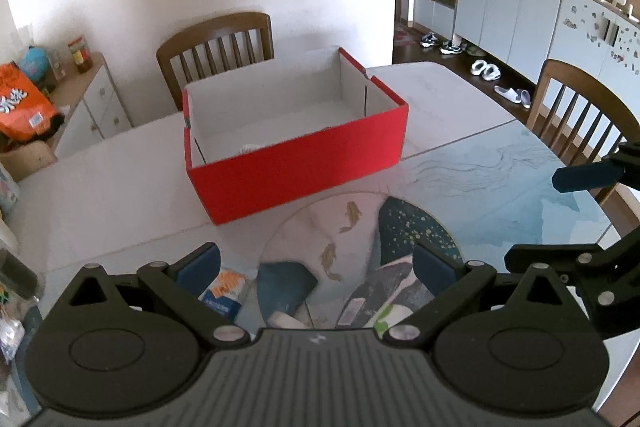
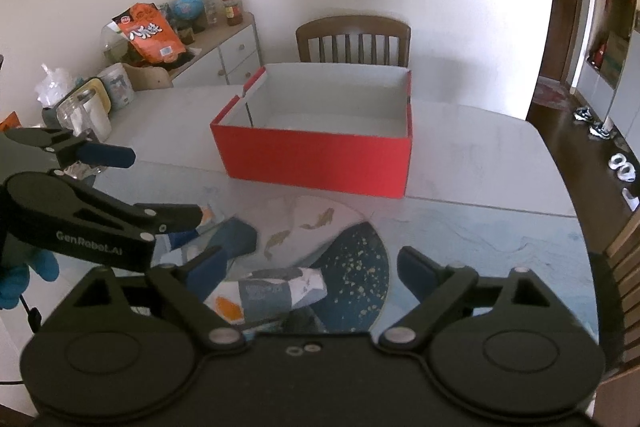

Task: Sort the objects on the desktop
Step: 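Withdraw both open grippers from the box back toward the item pile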

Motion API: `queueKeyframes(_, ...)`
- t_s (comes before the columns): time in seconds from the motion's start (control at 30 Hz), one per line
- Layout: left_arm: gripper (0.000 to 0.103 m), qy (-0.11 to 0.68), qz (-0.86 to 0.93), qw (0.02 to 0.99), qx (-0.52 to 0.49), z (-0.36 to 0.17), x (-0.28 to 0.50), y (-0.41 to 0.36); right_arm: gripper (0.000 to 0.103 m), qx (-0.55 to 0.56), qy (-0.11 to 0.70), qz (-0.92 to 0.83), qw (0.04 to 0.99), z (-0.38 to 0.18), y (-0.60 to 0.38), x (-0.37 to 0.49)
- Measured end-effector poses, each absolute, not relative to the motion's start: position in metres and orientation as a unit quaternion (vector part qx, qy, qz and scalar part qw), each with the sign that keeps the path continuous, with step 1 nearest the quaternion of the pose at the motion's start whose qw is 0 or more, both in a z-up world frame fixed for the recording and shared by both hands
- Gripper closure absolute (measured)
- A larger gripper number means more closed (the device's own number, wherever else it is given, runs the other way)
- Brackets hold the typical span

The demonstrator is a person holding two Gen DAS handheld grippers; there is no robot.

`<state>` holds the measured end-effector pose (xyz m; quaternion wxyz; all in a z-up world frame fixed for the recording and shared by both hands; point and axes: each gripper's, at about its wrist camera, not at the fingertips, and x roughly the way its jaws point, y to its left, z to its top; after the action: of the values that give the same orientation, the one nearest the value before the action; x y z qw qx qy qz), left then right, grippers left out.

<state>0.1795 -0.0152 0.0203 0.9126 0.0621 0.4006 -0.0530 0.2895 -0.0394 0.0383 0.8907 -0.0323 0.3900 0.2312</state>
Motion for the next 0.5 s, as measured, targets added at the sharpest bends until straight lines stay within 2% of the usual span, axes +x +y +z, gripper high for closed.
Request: queueKeyframes(0.5, 0.000, 0.399, -0.051, 0.914, 0.050, -0.001, 0.157, -0.012, 0.009, -0.042, 0.398, 0.233, 0.886, 0.016, -0.040, 0.275)
